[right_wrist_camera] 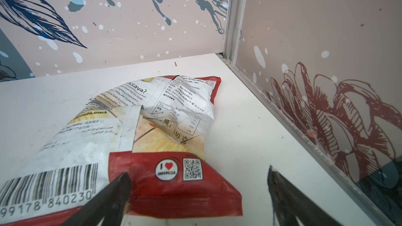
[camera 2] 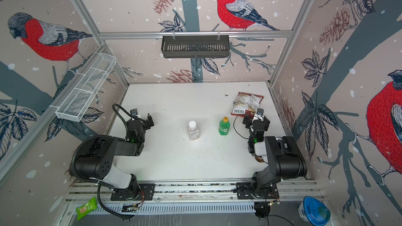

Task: Screw on the bottle caps
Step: Reset both arms

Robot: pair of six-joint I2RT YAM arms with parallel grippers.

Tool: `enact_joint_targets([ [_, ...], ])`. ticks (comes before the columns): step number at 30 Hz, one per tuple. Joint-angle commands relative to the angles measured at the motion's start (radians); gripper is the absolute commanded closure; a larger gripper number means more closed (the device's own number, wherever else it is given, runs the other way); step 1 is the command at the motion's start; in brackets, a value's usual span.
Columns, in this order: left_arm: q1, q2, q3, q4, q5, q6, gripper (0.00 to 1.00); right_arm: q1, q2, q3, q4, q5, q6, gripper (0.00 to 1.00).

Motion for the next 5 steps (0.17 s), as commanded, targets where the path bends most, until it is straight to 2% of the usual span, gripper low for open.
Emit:
enact_joint_targets([
  [1,0.001,0.002,-0.002,0.054,0.008,0.008,0.01,0.003,0.001,0.004,0.015,0.011,-0.009,0.0],
  [5,0.001,0.002,-0.002,0.055,0.007,0.009,0.01,0.001,0.007,0.011,0.005,0.006,-0.008,0.0],
])
